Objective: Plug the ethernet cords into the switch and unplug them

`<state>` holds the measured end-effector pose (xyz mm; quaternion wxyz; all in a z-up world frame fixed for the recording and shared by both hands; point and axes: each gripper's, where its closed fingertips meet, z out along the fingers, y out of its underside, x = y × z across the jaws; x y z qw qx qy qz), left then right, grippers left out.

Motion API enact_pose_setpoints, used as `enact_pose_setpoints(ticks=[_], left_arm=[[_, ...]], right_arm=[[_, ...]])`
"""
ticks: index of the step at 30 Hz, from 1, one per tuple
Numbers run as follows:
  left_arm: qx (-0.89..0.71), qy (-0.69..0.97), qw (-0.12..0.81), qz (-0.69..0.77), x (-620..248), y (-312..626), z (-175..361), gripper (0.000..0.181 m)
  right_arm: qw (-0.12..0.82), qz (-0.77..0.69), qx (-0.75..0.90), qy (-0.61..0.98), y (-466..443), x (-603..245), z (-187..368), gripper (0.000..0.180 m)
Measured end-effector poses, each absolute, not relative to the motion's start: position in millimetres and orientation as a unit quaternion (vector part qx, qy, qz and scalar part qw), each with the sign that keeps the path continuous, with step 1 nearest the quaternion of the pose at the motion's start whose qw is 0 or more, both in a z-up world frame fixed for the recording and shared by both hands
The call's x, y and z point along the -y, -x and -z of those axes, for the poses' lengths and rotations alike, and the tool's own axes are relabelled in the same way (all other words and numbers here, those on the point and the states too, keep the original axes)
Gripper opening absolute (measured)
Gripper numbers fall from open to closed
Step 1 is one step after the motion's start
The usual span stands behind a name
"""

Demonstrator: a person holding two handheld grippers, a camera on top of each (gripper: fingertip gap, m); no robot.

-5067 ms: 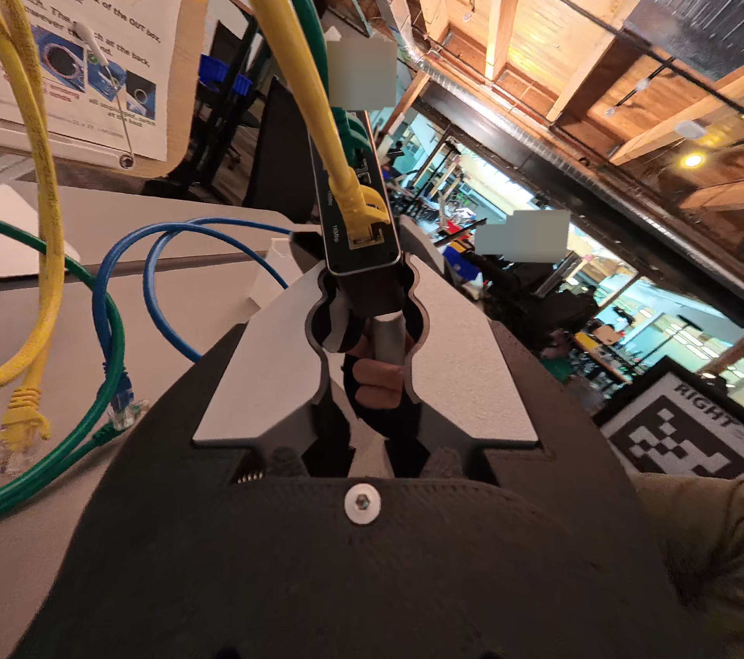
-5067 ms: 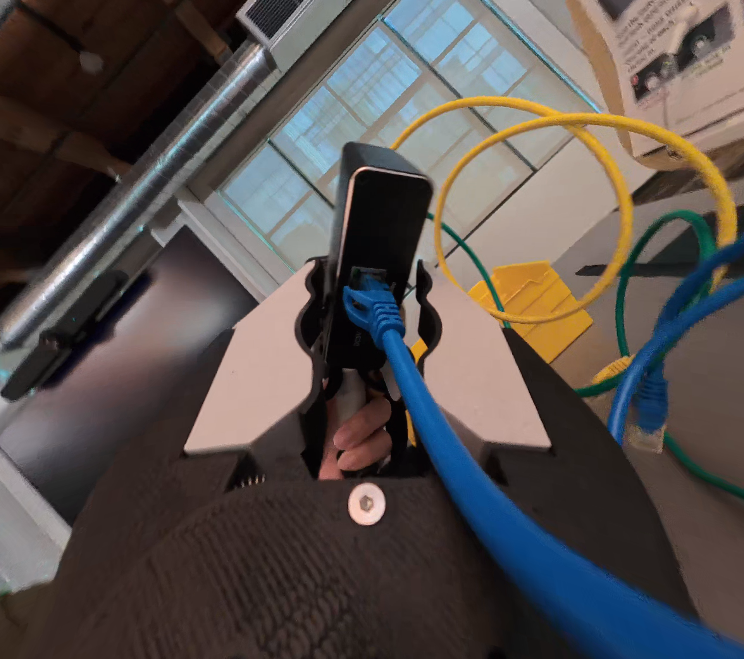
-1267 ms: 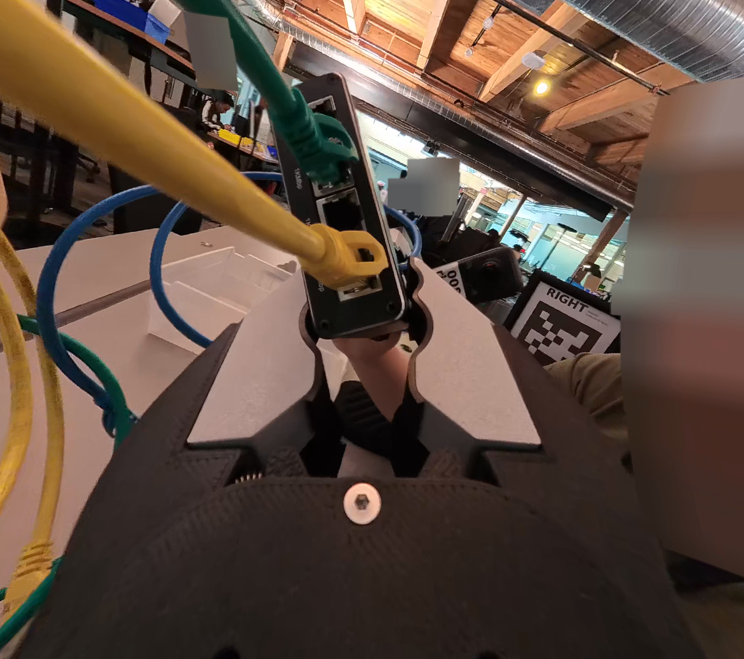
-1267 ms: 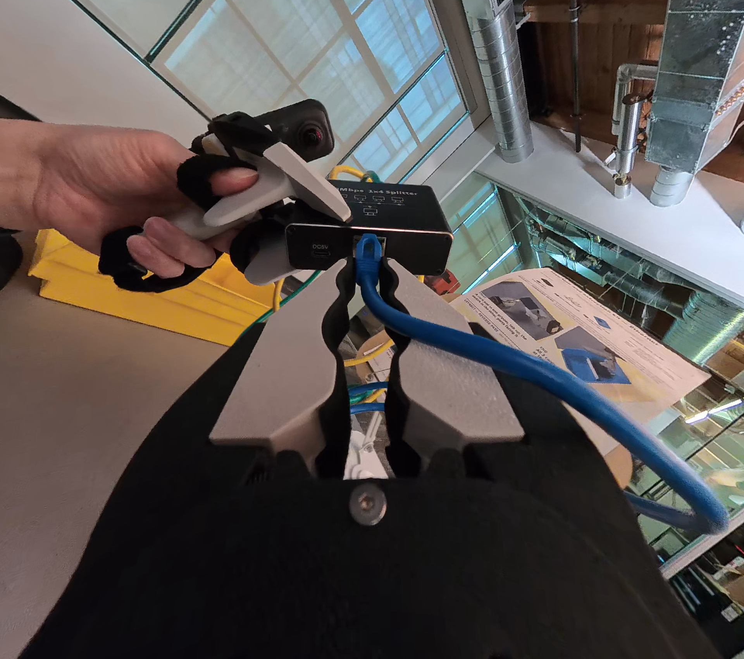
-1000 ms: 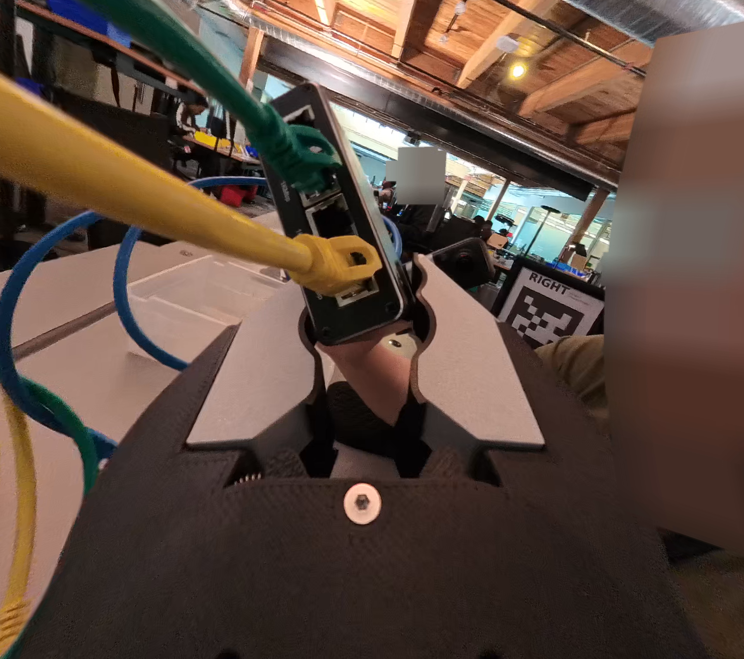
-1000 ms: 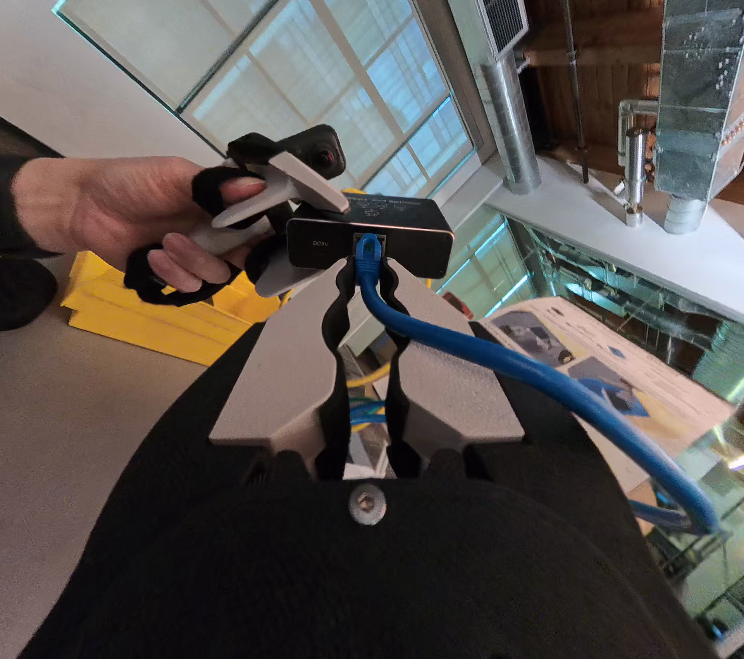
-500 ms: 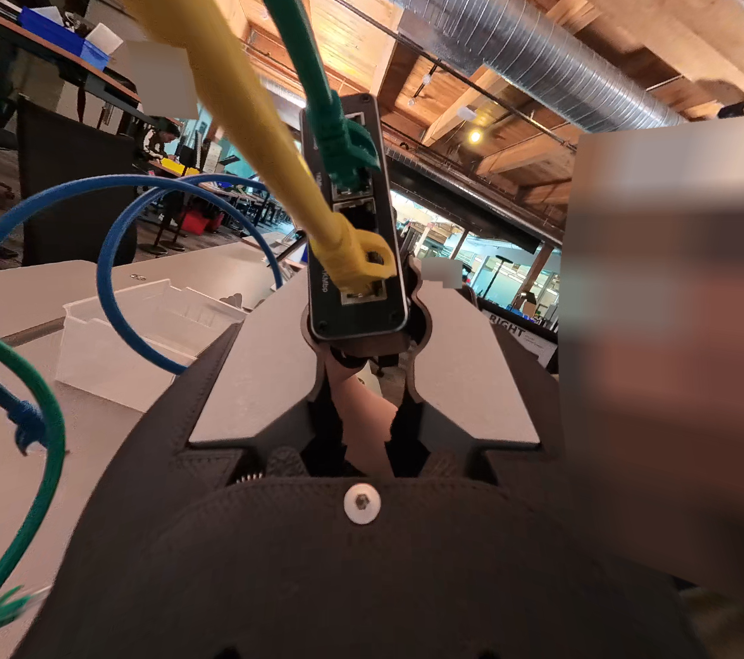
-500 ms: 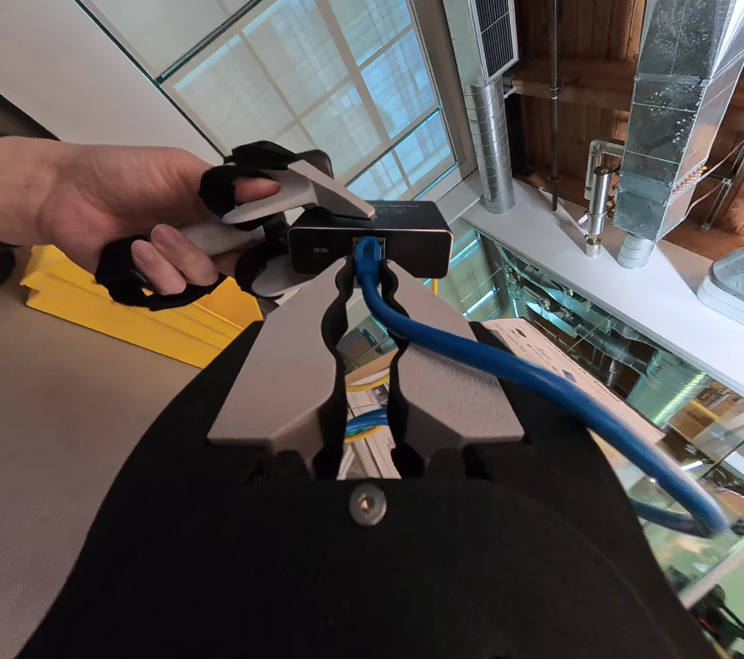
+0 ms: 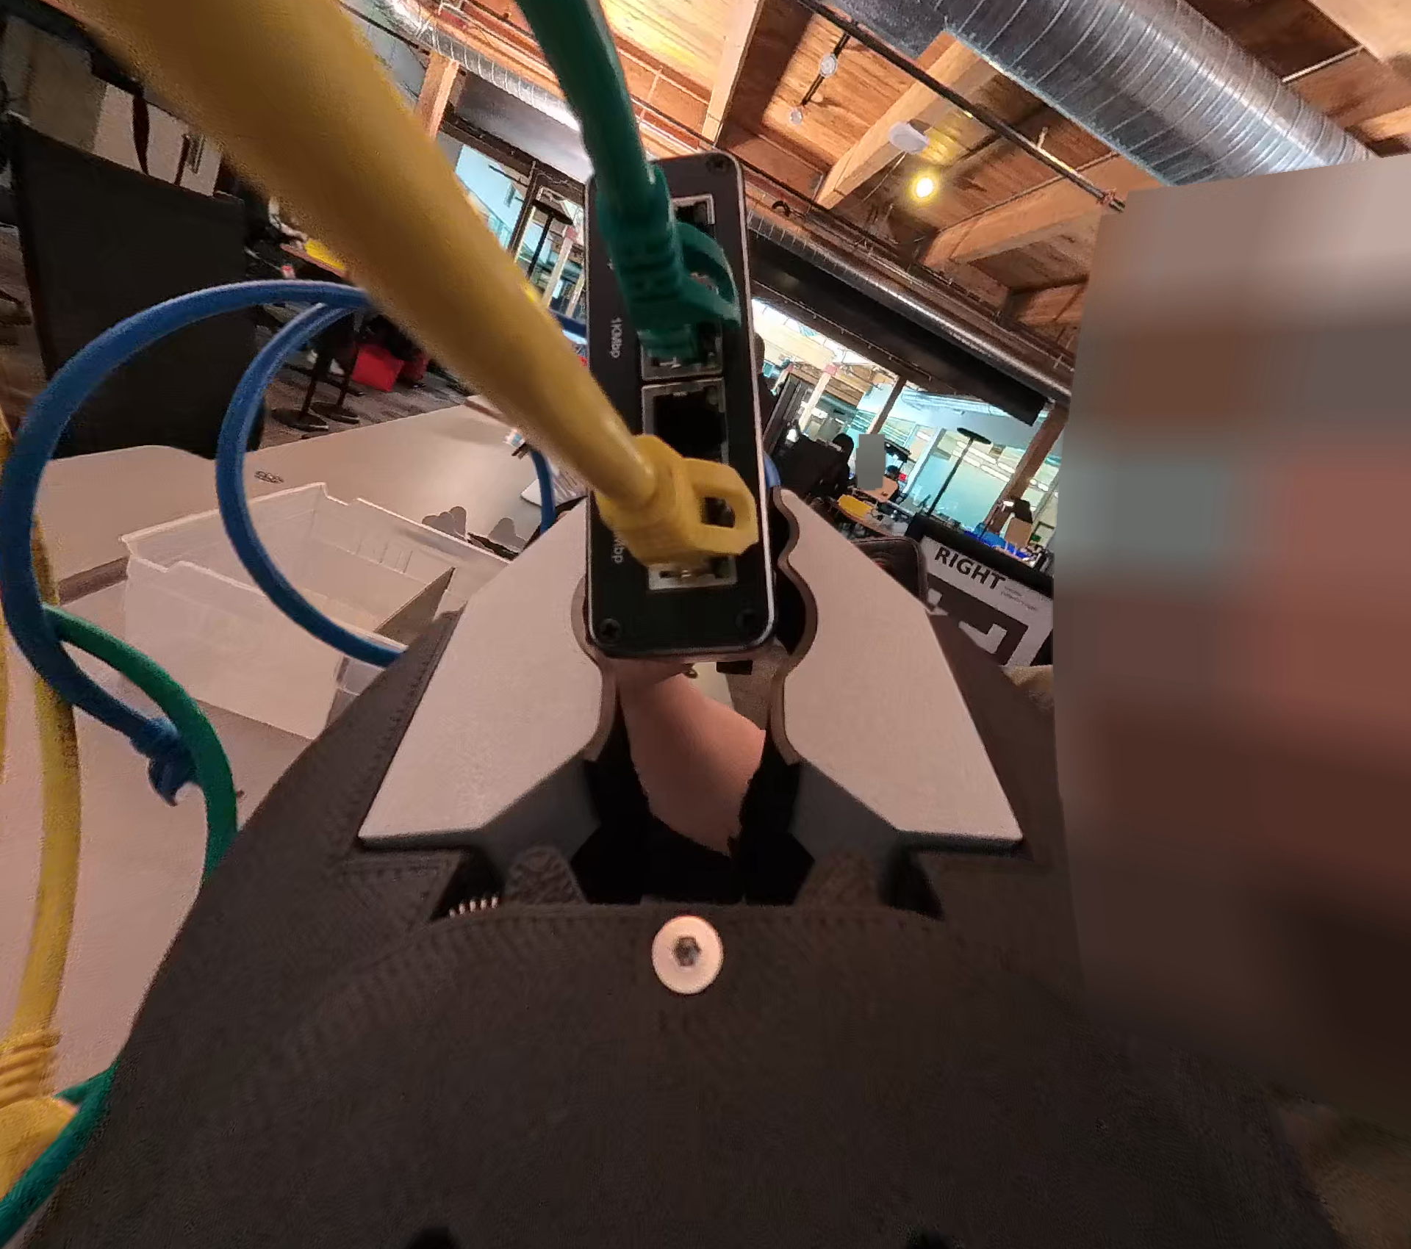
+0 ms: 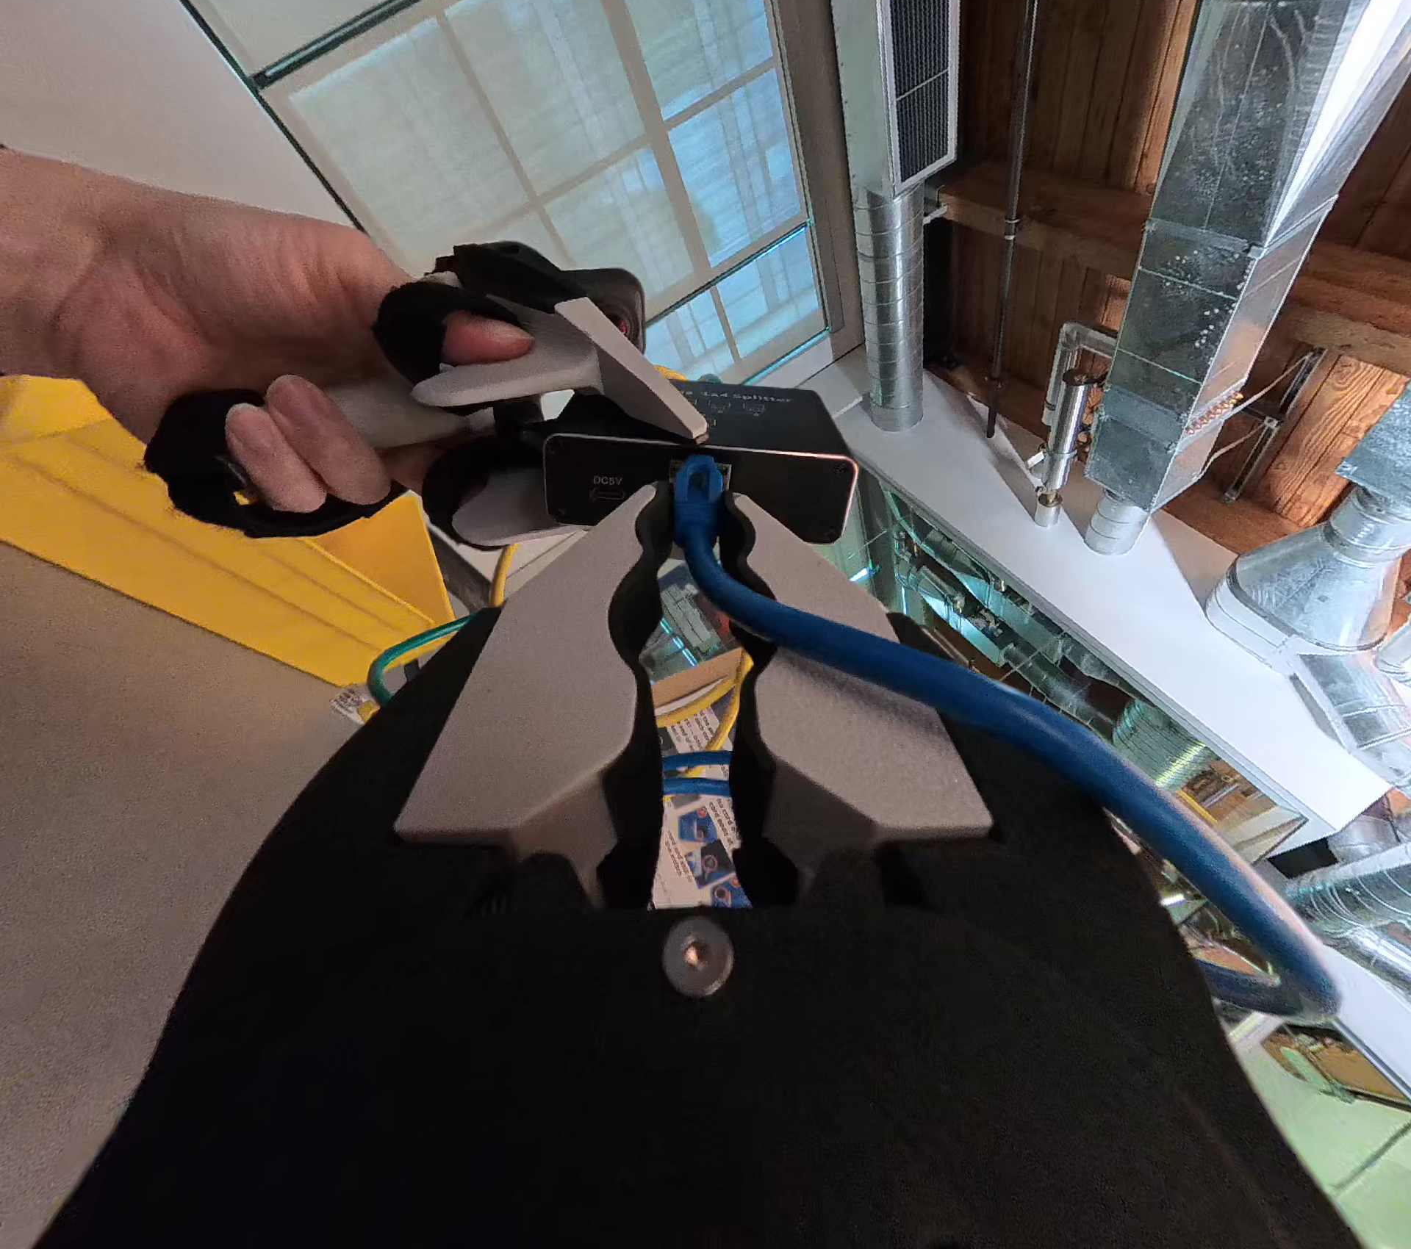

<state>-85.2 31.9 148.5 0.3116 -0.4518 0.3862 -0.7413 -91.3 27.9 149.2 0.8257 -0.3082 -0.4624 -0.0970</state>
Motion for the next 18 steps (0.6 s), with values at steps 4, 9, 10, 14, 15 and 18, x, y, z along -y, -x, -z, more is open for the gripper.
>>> enact_pose_setpoints(ticks=[4,9,10,14,15,18], left_arm=[[-0.400,0.460,0.331,0.720,-31.3,85.2,-147.2,0.034],[-0.405,0.464,0.342,0.710,-30.6,84.9,-146.7,0.035],[-0.406,0.464,0.344,0.708,-30.5,84.9,-146.4,0.034],[-0.410,0.462,0.350,0.704,-28.3,84.2,-147.3,0.035],[-0.415,0.462,0.351,0.701,-27.3,84.5,-147.3,0.035],[-0.435,0.449,0.357,0.694,-19.5,89.0,-153.6,0.036]], right_arm=[[0.829,0.095,0.459,0.306,91.5,-28.7,-148.1,0.011],[0.838,0.082,0.445,0.304,91.8,-29.1,-148.2,0.011],[0.839,0.077,0.445,0.303,92.0,-29.0,-148.1,0.011],[0.843,0.069,0.443,0.297,91.5,-27.1,-148.8,0.011],[0.843,0.074,0.445,0.294,92.0,-26.3,-148.8,0.011],[0.848,0.092,0.445,0.272,96.2,-18.8,-152.5,0.011]])
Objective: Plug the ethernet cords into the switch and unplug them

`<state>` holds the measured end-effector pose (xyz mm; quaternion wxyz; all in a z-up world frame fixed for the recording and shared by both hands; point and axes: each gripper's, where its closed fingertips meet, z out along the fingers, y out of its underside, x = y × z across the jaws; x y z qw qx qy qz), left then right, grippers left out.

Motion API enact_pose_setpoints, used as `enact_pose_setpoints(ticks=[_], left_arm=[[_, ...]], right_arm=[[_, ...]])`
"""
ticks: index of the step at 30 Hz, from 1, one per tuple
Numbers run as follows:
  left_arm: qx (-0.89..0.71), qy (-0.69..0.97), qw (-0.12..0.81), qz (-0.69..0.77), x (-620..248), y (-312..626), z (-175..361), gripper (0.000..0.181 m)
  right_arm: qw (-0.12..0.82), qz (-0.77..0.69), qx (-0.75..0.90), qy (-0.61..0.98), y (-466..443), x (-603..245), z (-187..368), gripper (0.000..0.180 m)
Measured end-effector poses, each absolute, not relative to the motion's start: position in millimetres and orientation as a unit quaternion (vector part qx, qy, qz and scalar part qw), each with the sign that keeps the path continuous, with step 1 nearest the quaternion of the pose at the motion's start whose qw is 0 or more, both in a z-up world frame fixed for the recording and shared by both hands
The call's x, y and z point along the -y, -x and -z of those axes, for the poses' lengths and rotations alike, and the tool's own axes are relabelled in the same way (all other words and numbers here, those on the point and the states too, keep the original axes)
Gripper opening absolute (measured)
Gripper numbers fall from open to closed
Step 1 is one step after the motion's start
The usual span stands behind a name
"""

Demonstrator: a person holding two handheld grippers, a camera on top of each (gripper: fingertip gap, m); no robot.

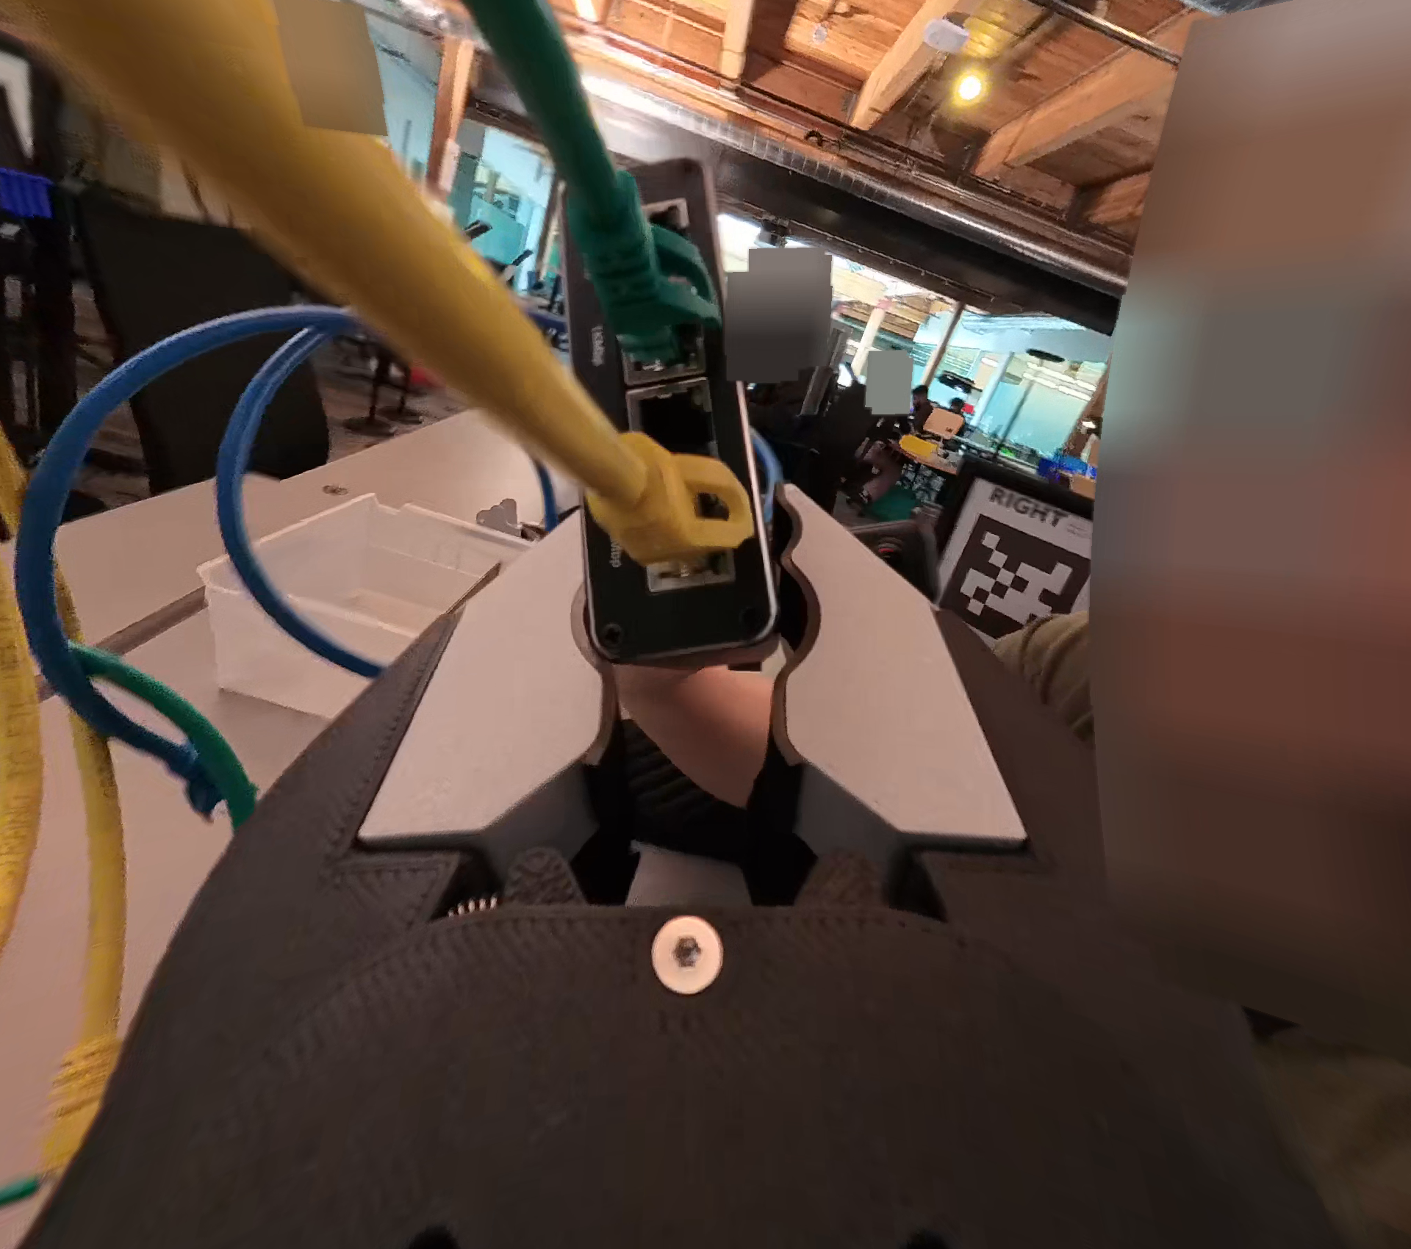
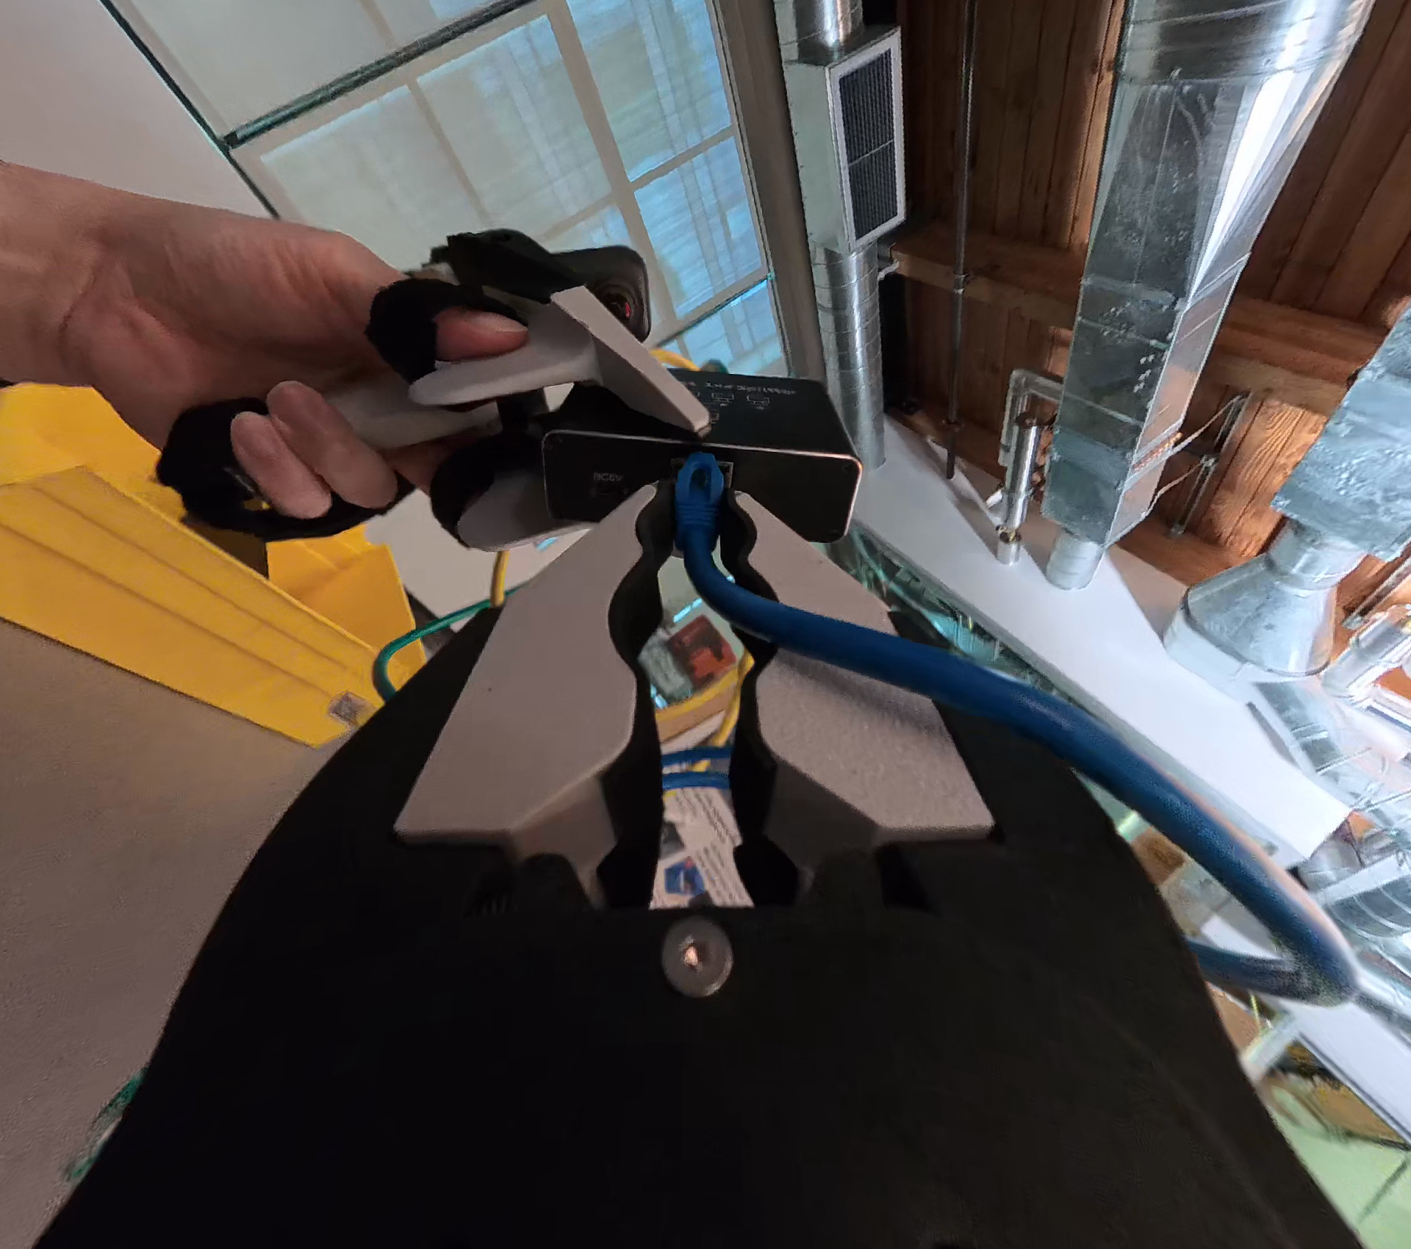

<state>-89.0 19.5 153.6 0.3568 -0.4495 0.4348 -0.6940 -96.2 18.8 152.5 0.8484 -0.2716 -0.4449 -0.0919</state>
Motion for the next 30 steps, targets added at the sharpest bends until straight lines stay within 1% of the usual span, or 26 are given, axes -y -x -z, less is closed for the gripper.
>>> enact_pose_setpoints(ticks=[4,5,11,16,17,19,21,22,24,25,27,29,30], left_arm=[[-0.455,0.415,0.410,0.673,-4.7,91.0,-168.0,0.043],[-0.448,0.415,0.412,0.676,-4.7,90.2,-169.3,0.041],[-0.403,0.409,0.353,0.739,-8.6,90.7,-172.0,0.035],[-0.380,0.434,0.368,0.729,-24.8,91.9,-169.3,0.035],[-0.376,0.438,0.374,0.726,-29.2,93.8,-169.1,0.035],[-0.369,0.452,0.395,0.710,-40.8,100.4,-168.5,0.035],[-0.372,0.469,0.423,0.680,-53.0,110.6,-166.9,0.035],[-0.377,0.479,0.434,0.663,-58.7,116.1,-165.6,0.035],[-0.390,0.495,0.448,0.634,-66.6,127.6,-163.5,0.035],[-0.397,0.502,0.454,0.620,-69.5,133.0,-162.4,0.035],[-0.424,0.525,0.455,0.580,-73.2,139.9,-153.0,0.035],[-0.465,0.559,0.453,0.516,-76.6,141.4,-134.4,0.035],[-0.484,0.569,0.455,0.485,-77.6,140.3,-126.2,0.035]], right_arm=[[0.854,0.084,0.449,0.248,98.3,-5.3,-160.7,0.012],[0.854,0.081,0.448,0.251,97.6,-4.8,-162.0,0.012],[0.860,0.096,0.435,0.248,99.4,-5.6,-162.0,0.011],[0.855,0.035,0.426,0.293,99.8,-22.4,-158.2,0.012],[0.847,0.018,0.433,0.308,101.8,-26.9,-154.4,0.017],[0.824,-0.001,0.449,0.345,104.8,-39.3,-143.0,0.026],[0.774,-0.051,0.486,0.403,109.7,-50.4,-124.3,0.027],[0.730,-0.098,0.515,0.439,113.9,-50.8,-110.3,0.027],[0.611,-0.214,0.558,0.519,119.0,-38.7,-82.6,0.029],[0.563,-0.265,0.567,0.540,118.7,-27.3,-78.4,0.030],[0.546,-0.339,0.534,0.549,114.5,-14.4,-96.8,0.036],[0.554,-0.403,0.486,0.542,108.1,-5.7,-123.9,0.038],[0.561,-0.429,0.451,0.546,103.9,-7.9,-135.7,0.043]])
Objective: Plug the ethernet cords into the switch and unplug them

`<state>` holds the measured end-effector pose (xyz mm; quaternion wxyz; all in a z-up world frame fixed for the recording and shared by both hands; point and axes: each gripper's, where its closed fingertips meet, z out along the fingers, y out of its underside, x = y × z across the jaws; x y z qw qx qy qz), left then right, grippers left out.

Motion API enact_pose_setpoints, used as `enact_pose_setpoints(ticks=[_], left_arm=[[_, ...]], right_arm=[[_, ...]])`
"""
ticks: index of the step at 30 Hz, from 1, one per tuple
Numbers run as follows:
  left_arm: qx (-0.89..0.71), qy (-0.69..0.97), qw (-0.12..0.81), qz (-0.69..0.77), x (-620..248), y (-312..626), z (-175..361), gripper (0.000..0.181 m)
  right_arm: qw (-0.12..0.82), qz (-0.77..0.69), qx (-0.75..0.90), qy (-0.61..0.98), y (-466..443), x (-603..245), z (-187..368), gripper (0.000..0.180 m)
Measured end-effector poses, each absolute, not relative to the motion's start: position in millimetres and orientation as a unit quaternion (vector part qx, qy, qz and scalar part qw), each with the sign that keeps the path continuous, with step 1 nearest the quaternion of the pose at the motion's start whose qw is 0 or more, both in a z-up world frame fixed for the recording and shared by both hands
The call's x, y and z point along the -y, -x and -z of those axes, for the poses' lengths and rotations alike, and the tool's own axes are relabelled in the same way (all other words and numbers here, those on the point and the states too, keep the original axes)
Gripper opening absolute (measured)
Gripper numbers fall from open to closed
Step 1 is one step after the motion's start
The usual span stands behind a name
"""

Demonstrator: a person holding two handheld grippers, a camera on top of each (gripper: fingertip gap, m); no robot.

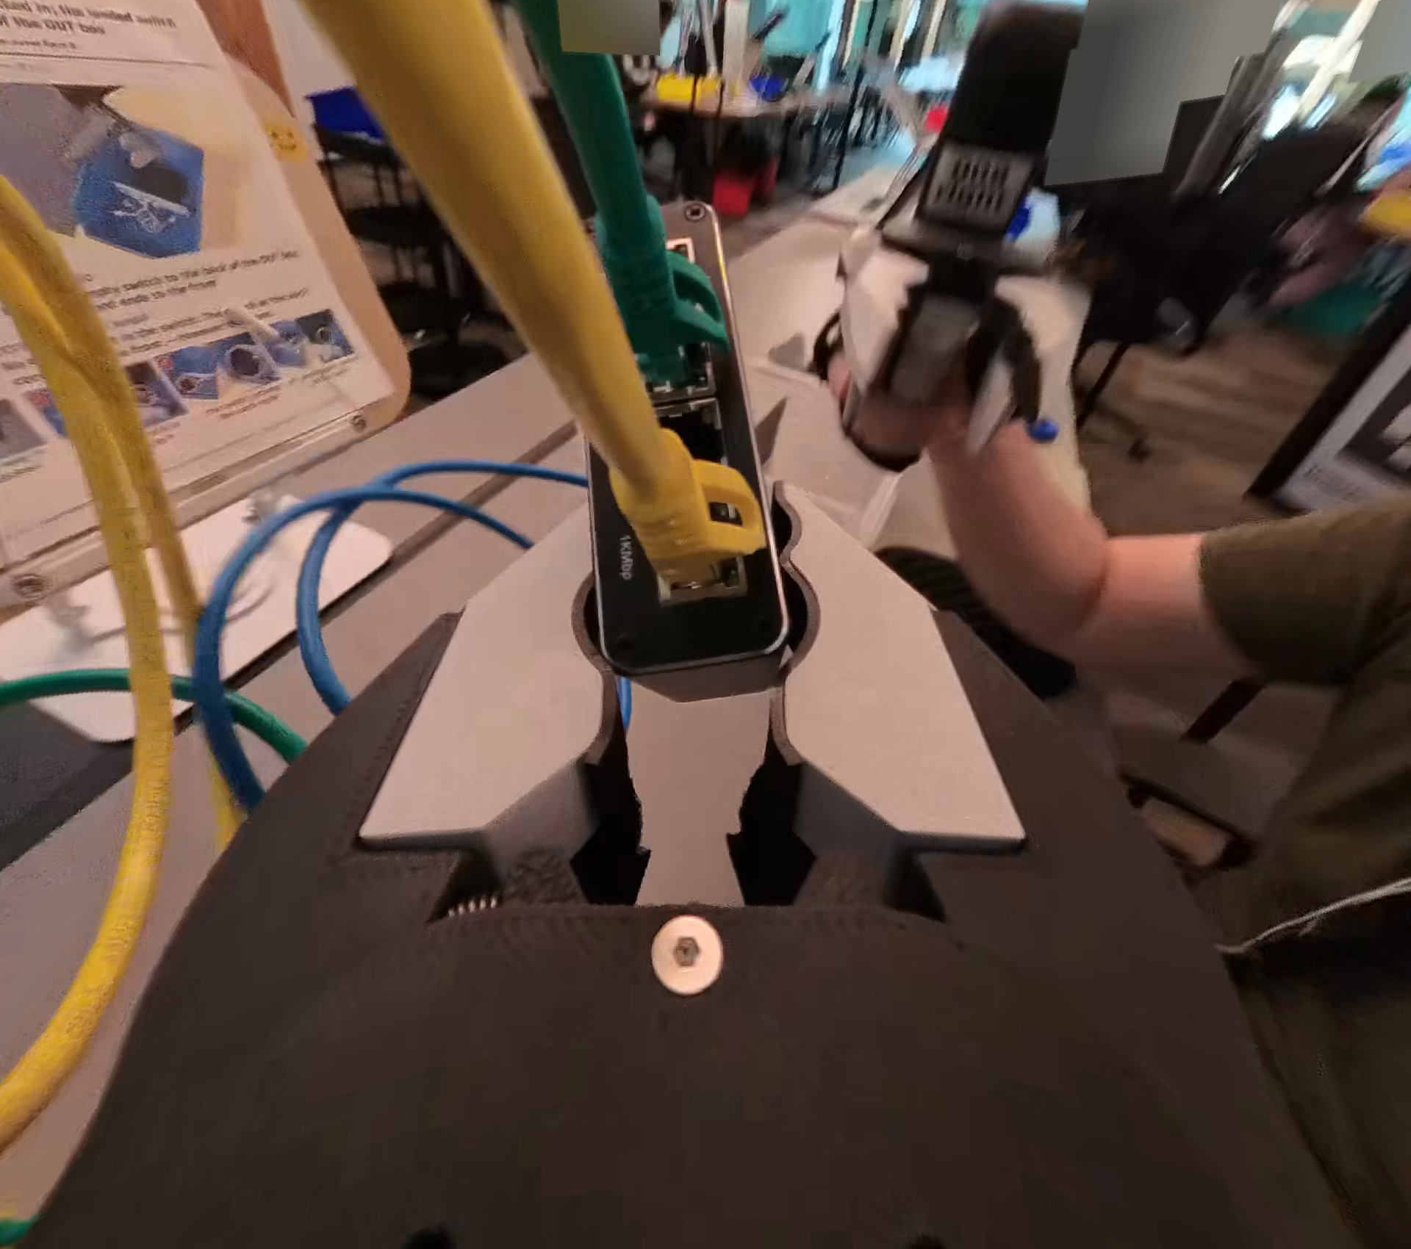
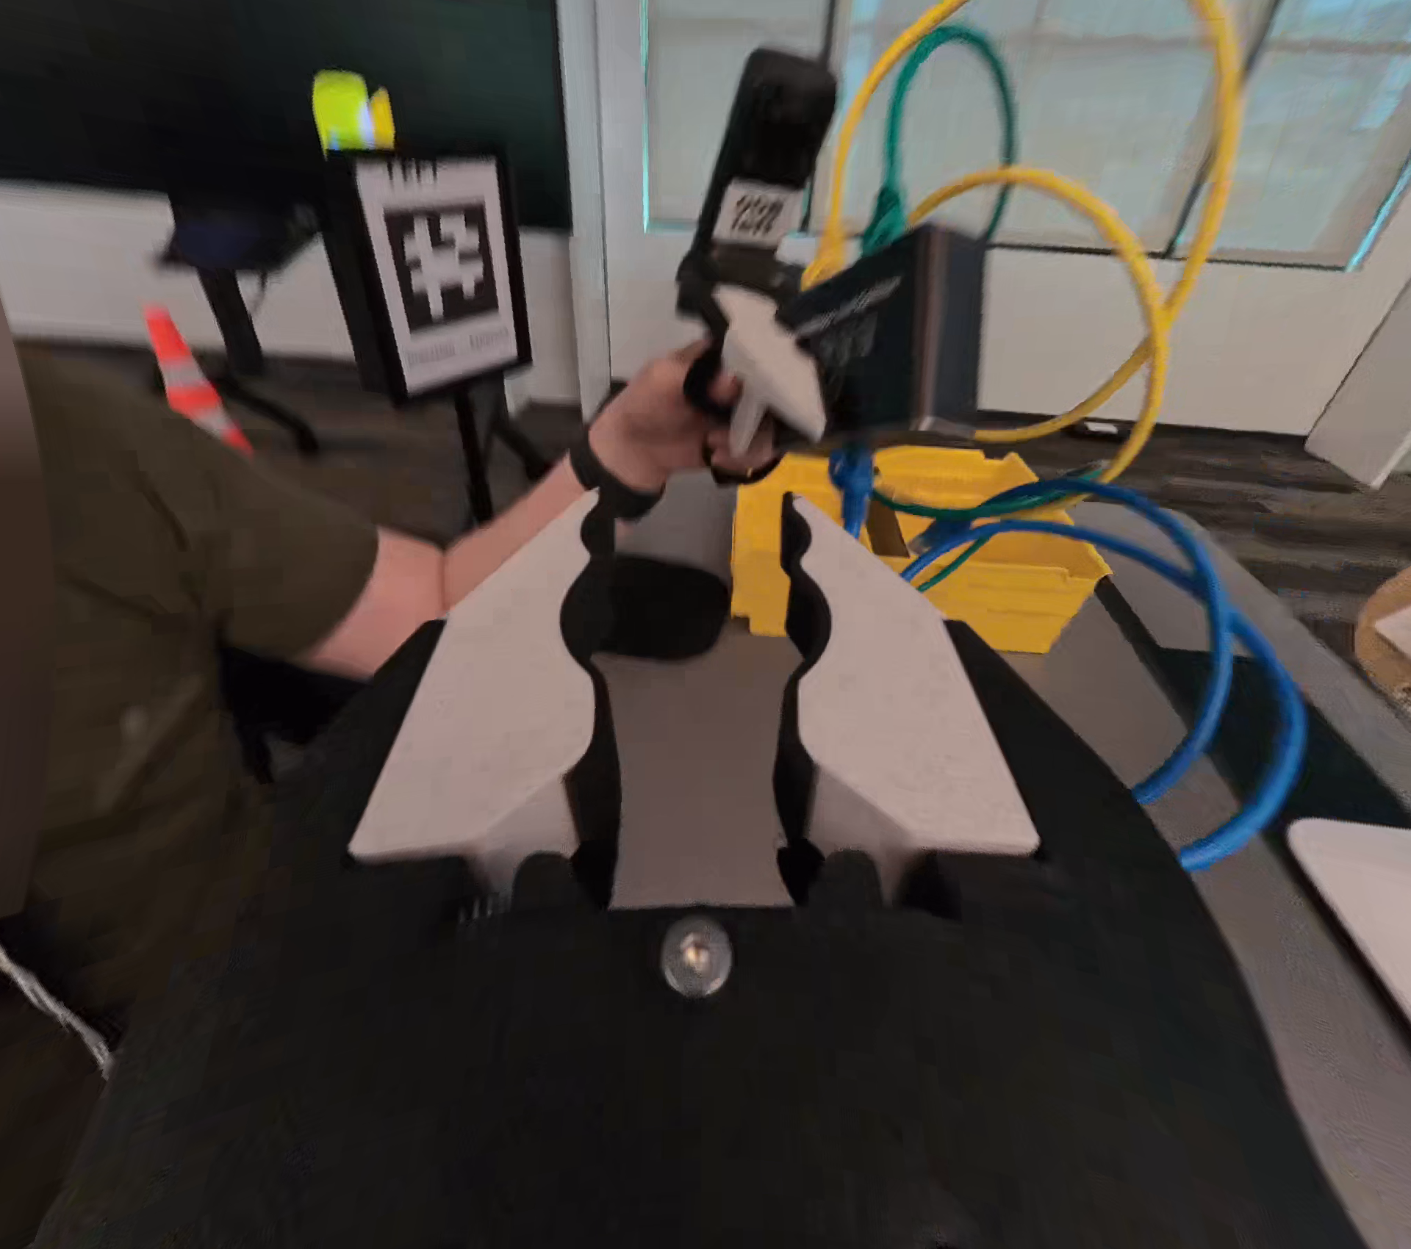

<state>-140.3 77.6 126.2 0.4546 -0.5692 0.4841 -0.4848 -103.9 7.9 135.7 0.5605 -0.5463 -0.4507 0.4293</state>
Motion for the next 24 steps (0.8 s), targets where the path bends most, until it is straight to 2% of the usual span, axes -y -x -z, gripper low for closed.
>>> enact_pose_setpoints(ticks=[2,5,7,12,13,15,20,22,23,24], left_arm=[[-0.516,0.569,0.456,0.449,-73.5,132.9,-116.1,0.035],[-0.570,0.554,0.422,0.437,-54.9,115.8,-100.5,0.035],[-0.603,0.552,0.409,0.405,-48.5,105.9,-86.8,0.035],[-0.656,0.518,0.382,0.393,-25.4,89.3,-71.9,0.035],[-0.666,0.514,0.381,0.384,-23.5,88.2,-68.1,0.035],[-0.683,0.511,0.378,0.360,-22.1,86.5,-59.4,0.036],[-0.696,0.494,0.388,0.348,-24.0,87.3,-55.2,0.039],[-0.685,0.490,0.421,0.336,-33.6,90.3,-60.1,0.063],[-0.682,0.488,0.441,0.320,-39.7,93.6,-61.2,0.071],[-0.683,0.480,0.457,0.305,-43.6,97.8,-62.0,0.071]], right_arm=[[0.567,-0.450,0.391,0.568,96.8,-22.1,-143.6,0.059],[0.558,-0.433,0.349,0.615,91.5,-51.8,-126.1,0.082],[0.545,-0.447,0.338,0.624,93.5,-59.0,-119.1,0.084],[0.509,-0.422,0.390,0.641,104.6,-54.8,-95.5,0.069],[0.505,-0.426,0.406,0.632,107.4,-49.2,-95.0,0.063],[0.485,-0.434,0.442,0.618,113.5,-35.6,-91.9,0.037],[0.504,-0.383,0.478,0.609,113.9,-35.7,-89.1,0.031],[0.534,-0.355,0.467,0.609,109.7,-43.7,-94.8,0.031],[0.547,-0.341,0.459,0.611,104.8,-48.4,-97.6,0.031],[0.559,-0.335,0.452,0.609,98.8,-51.8,-101.4,0.031]])
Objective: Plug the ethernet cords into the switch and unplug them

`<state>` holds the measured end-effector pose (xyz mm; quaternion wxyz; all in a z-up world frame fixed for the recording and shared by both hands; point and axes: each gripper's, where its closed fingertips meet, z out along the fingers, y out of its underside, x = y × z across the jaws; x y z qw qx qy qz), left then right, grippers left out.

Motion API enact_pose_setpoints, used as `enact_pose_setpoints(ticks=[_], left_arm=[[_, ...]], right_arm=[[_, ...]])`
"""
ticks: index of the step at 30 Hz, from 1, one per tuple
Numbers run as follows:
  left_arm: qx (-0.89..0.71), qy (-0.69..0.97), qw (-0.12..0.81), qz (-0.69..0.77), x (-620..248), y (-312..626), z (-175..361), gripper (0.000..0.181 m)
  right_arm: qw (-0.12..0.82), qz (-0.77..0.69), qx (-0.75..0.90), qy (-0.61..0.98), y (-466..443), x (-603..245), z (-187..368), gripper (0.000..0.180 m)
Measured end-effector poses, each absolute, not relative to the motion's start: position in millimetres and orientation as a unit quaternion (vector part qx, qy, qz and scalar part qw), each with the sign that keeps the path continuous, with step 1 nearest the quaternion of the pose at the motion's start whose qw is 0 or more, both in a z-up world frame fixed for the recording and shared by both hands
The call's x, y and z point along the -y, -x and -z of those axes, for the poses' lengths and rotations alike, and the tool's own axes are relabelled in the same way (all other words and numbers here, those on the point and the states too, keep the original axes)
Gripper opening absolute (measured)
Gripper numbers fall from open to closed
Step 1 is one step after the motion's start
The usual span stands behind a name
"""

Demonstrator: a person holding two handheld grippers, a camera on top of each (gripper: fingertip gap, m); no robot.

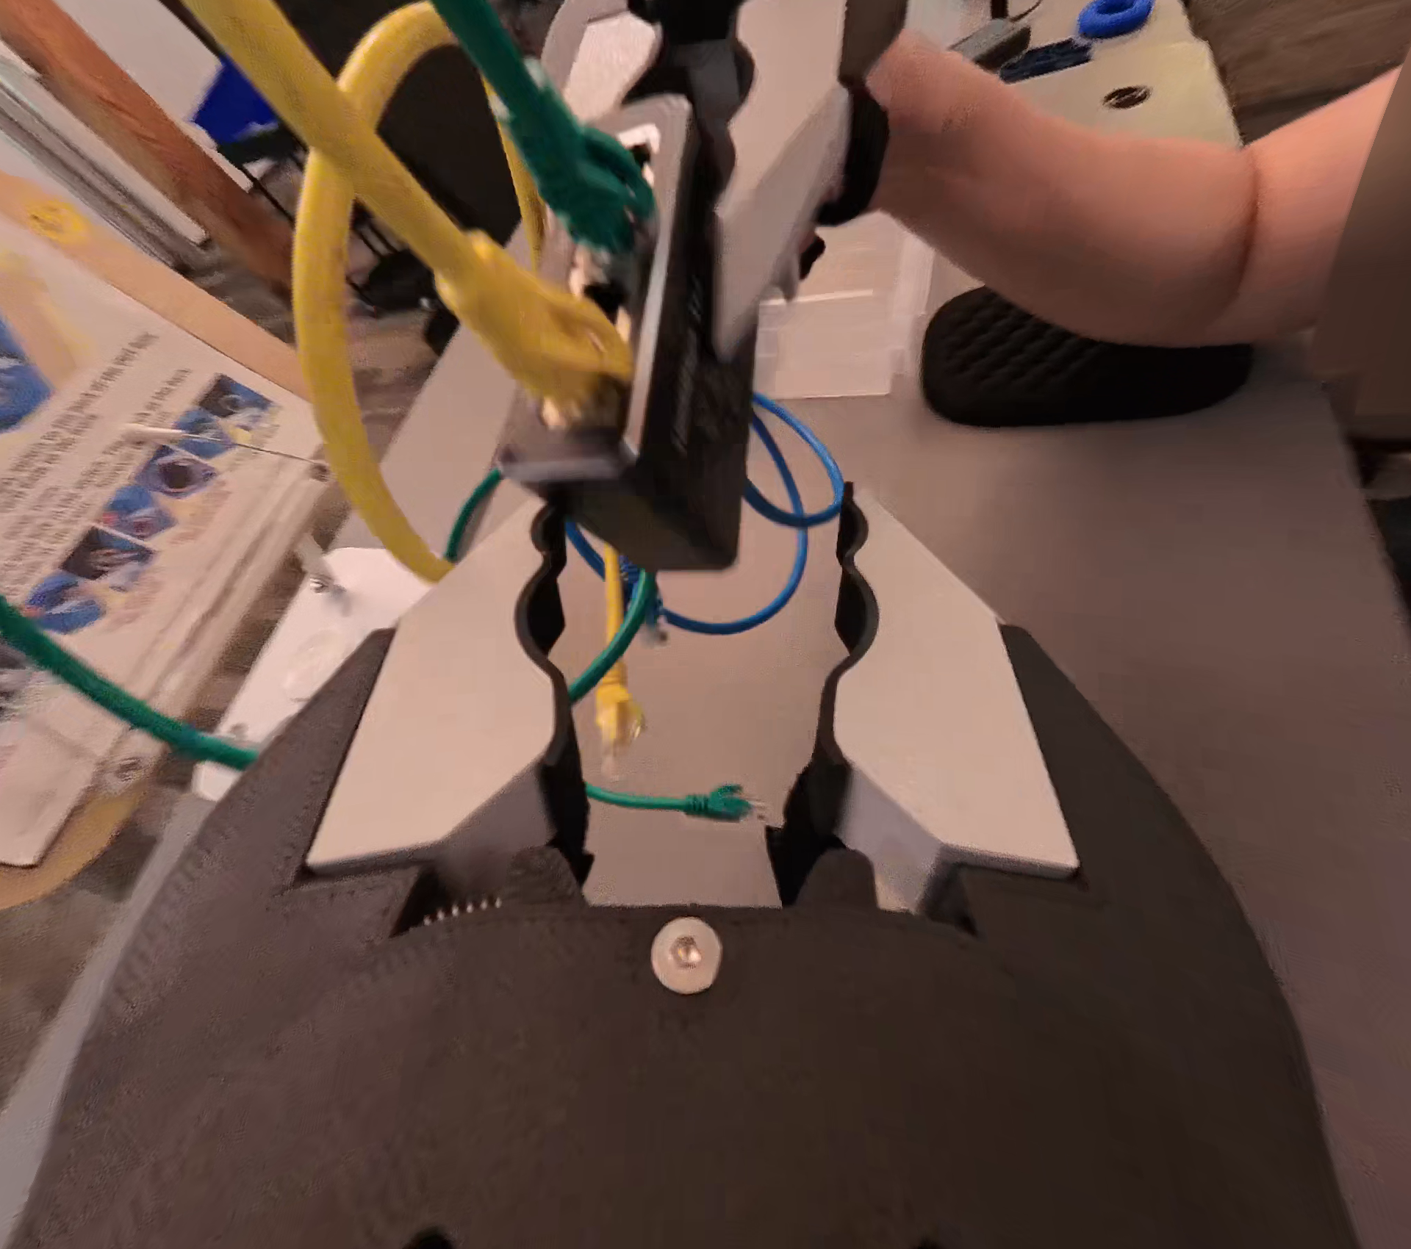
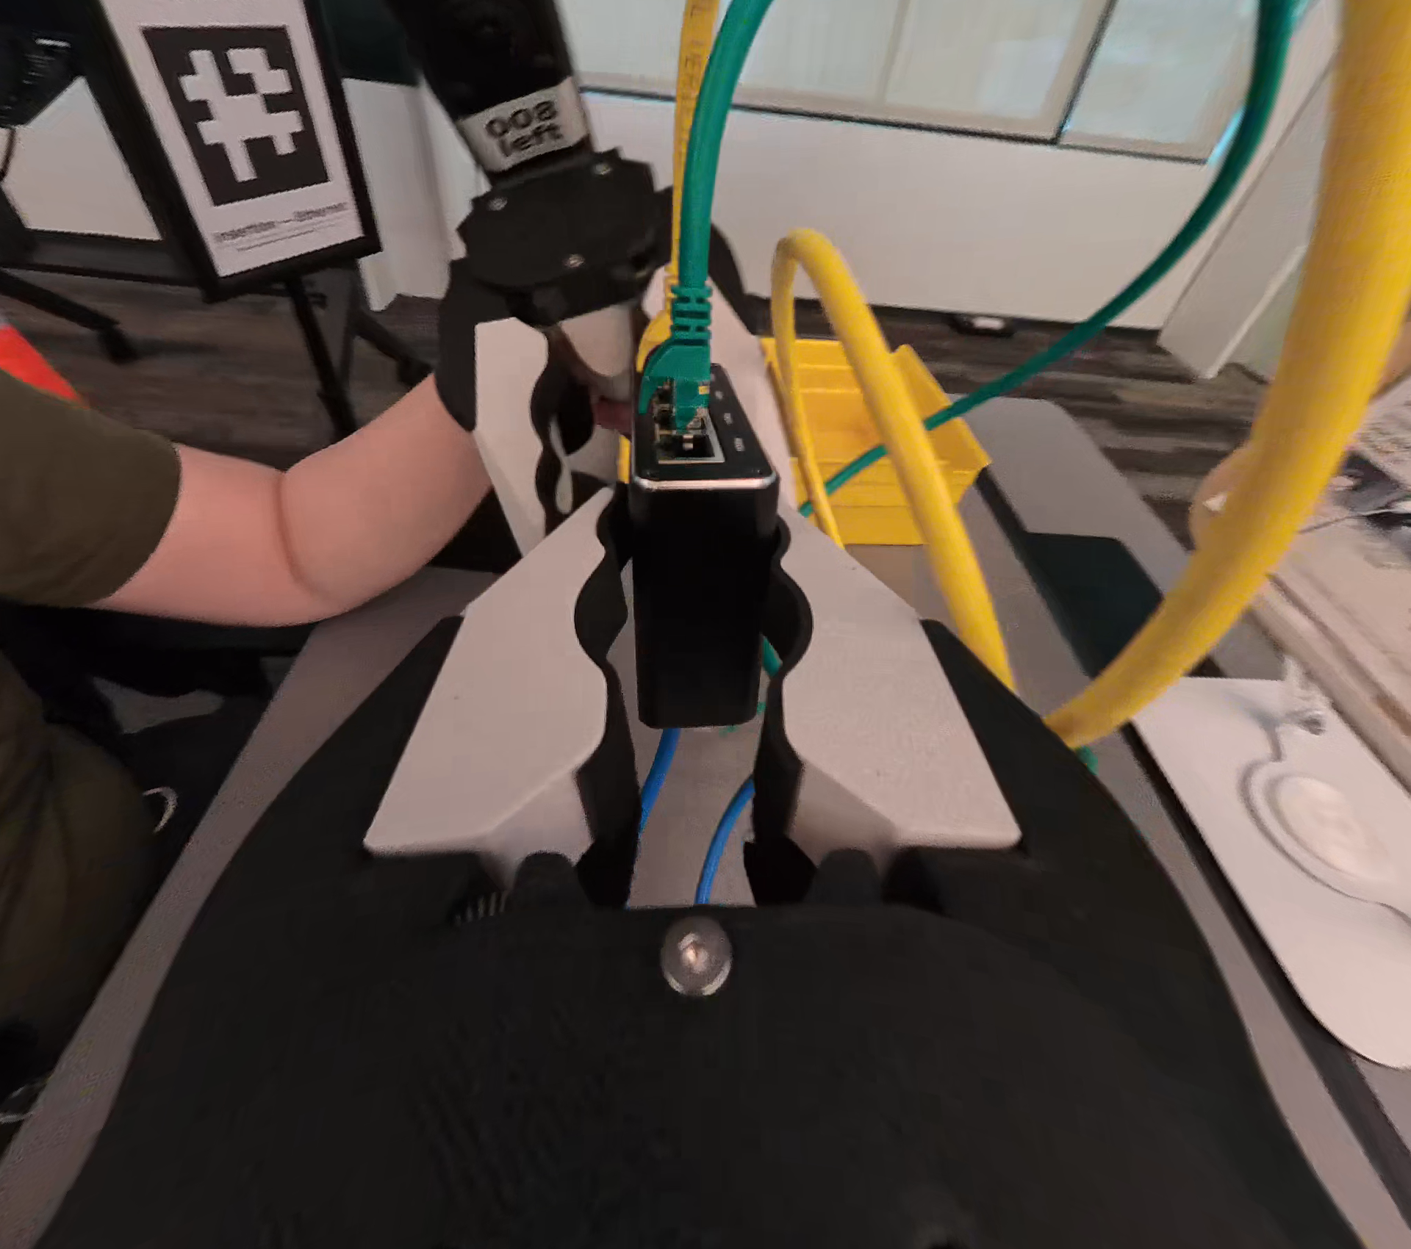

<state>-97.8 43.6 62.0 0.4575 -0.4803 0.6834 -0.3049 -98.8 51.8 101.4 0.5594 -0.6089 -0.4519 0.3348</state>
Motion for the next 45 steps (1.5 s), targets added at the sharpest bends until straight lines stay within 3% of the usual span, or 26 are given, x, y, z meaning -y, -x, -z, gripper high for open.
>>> enact_pose_setpoints(ticks=[8,13,18,23,28,36,40,45], left_arm=[[-0.673,0.420,0.534,0.292,-42.0,106.6,-83.1,0.056],[-0.677,0.360,0.583,0.269,-32.3,104.1,-89.9,0.000],[-0.681,0.331,0.603,0.252,-23.2,97.9,-91.4,0.000],[-0.700,0.317,0.594,0.237,-15.2,92.1,-85.0,0.000],[-0.709,0.312,0.587,0.233,-11.6,87.9,-80.1,0.000],[-0.710,0.321,0.578,0.243,-9.9,81.3,-75.0,0.000],[-0.722,0.326,0.561,0.241,-8.3,76.8,-66.1,0.000],[-0.731,0.329,0.548,0.240,-6.4,72.6,-59.0,0.000]], right_arm=[[0.691,-0.247,0.391,0.556,26.5,-66.0,-149.4,0.031],[0.804,-0.173,0.313,0.475,-42.5,-41.6,-205.2,0.031],[0.838,-0.095,0.216,0.492,-127.7,-45.0,-211.0,0.032],[0.807,-0.079,0.155,0.564,-181.7,-73.7,-176.9,0.031],[0.793,-0.089,0.132,0.589,-204.3,-90.4,-153.6,0.031],[0.817,-0.135,0.140,0.543,-201.6,-78.5,-167.7,0.031],[0.754,-0.121,0.154,0.627,-213.2,-102.8,-120.1,0.031],[0.611,0.031,0.213,0.762,-244.4,-128.0,-26.7,0.031]])
